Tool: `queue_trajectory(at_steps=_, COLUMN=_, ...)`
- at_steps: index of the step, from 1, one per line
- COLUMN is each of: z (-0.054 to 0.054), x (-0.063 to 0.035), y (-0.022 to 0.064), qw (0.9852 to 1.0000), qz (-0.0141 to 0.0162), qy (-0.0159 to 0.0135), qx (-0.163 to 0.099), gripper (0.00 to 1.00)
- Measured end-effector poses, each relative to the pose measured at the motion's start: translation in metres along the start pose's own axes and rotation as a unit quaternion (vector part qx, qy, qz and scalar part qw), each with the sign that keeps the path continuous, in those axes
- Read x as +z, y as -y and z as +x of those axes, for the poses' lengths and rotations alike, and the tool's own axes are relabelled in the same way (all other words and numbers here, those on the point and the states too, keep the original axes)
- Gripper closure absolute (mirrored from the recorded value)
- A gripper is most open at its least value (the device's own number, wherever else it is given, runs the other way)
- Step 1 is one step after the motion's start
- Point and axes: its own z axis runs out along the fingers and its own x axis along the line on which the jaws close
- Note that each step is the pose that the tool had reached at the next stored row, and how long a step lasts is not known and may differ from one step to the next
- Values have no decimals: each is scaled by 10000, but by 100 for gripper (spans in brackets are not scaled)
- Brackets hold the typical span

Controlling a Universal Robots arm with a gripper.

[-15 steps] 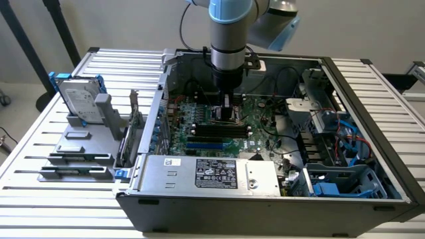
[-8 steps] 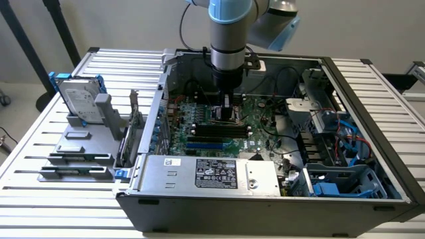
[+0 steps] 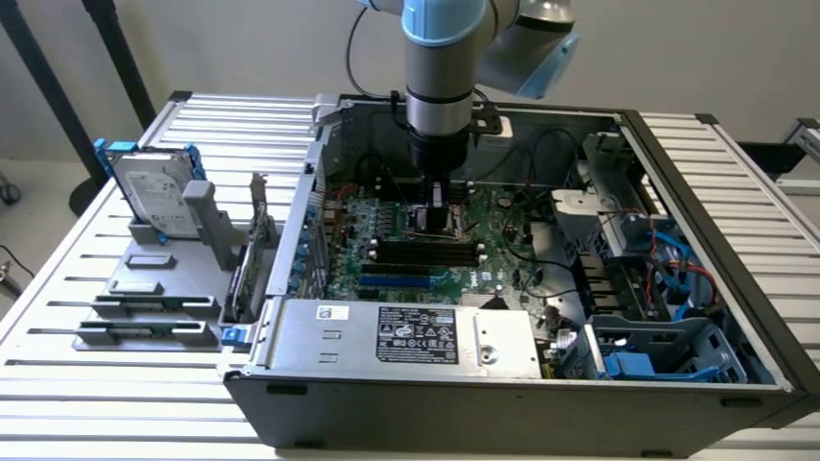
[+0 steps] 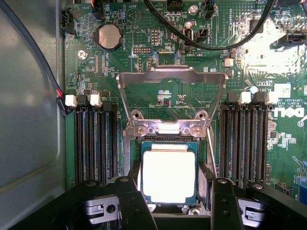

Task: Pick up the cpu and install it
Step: 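Place the cpu into insertion slot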

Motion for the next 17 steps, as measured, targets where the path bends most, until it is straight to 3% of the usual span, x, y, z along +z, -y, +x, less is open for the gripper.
queue_trajectory(at_steps=2, z=0, x=0, y=0, qw=10000, qz=-1, qy=0, qx=0, gripper=44)
queue_trajectory(at_steps=3, z=0, x=0, y=1, qw=10000, qz=-2, qy=0, qx=0, gripper=38)
queue_trajectory(at_steps=10, z=-1, x=-5, y=3, qw=10000, qz=-3, qy=1, qx=0, gripper=38)
queue_trajectory(at_steps=17, z=3, x=-120, y=14, qw=10000, qz=-2, qy=-4, qx=0, gripper=38)
